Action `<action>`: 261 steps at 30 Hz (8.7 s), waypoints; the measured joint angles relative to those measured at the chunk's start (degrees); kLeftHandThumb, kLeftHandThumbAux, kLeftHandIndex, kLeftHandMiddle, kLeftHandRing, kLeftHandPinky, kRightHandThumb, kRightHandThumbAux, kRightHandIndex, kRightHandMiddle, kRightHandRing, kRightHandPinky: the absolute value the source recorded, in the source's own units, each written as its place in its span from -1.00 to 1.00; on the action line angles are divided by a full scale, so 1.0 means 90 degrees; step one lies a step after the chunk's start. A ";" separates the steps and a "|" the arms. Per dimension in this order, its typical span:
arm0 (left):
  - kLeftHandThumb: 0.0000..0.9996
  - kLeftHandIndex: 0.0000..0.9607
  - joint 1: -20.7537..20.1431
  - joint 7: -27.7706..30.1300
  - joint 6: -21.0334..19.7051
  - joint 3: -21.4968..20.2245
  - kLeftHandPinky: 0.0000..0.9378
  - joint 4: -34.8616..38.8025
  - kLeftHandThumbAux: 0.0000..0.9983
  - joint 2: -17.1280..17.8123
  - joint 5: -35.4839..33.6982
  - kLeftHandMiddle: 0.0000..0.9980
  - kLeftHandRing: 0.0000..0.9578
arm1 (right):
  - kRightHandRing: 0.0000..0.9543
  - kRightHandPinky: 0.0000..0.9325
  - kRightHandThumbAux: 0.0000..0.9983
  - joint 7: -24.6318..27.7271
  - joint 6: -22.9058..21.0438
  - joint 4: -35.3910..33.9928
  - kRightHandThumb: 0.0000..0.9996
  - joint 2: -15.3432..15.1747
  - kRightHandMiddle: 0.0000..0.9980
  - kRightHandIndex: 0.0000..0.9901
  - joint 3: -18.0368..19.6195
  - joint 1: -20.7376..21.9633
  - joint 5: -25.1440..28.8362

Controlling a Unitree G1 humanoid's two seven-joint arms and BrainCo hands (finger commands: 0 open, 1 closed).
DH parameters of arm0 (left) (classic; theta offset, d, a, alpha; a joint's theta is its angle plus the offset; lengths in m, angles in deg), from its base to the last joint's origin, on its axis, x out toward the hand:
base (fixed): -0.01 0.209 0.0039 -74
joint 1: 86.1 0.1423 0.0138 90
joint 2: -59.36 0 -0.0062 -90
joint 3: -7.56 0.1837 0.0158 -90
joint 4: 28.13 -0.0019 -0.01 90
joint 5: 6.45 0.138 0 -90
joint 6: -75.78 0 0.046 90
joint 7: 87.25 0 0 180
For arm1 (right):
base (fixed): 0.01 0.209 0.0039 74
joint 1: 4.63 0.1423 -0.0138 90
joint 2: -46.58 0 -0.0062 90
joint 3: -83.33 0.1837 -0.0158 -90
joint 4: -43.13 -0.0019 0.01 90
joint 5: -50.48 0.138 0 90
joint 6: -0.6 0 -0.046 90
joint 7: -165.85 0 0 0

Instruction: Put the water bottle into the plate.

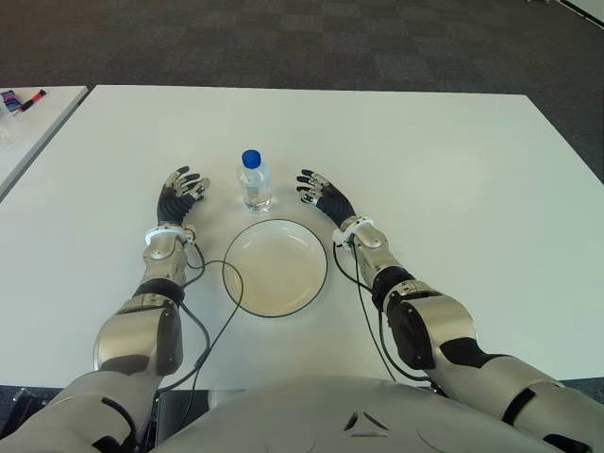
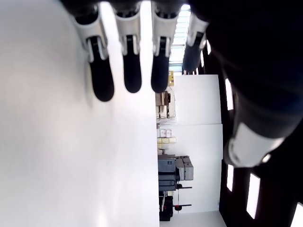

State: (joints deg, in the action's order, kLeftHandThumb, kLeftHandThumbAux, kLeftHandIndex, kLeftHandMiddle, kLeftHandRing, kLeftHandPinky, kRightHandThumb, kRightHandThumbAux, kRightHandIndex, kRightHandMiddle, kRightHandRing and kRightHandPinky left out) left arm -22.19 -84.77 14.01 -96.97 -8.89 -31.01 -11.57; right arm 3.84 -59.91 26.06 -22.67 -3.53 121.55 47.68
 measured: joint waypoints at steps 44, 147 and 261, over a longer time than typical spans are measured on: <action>-0.56 -0.62 0.0001 0.0311 -0.0001 -0.0011 -0.26 -0.0025 0.40 0.0037 0.0007 -0.41 -0.34 | -0.70 -0.57 0.22 -0.0066 -0.0014 0.0015 -0.83 0.0004 -0.73 -0.84 0.0016 -0.0007 0.0114; 0.18 -0.66 -0.0536 0.1602 0.0040 -0.0275 -0.32 -0.0174 0.59 -0.0570 -0.0411 -0.43 -0.40 | -0.56 -0.48 0.18 -0.0288 0.0196 0.0047 -0.86 0.0010 -0.60 -0.84 0.0061 -0.0203 0.0194; -0.15 -0.95 0.0948 0.0681 0.1347 0.1162 -0.82 0.2523 0.06 -0.0104 0.0931 -0.85 -0.87 | -0.68 -0.60 0.24 -0.0184 0.0092 0.0003 -0.73 0.0014 -0.69 -0.81 0.0173 -0.0224 0.0304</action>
State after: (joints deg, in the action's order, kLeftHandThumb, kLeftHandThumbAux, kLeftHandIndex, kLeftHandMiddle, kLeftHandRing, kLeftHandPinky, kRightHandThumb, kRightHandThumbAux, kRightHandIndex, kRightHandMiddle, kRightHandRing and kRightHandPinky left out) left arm -13.66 -78.64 26.13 -86.51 13.81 -31.95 -3.20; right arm 2.19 -59.08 26.09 -22.55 -1.98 119.54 50.42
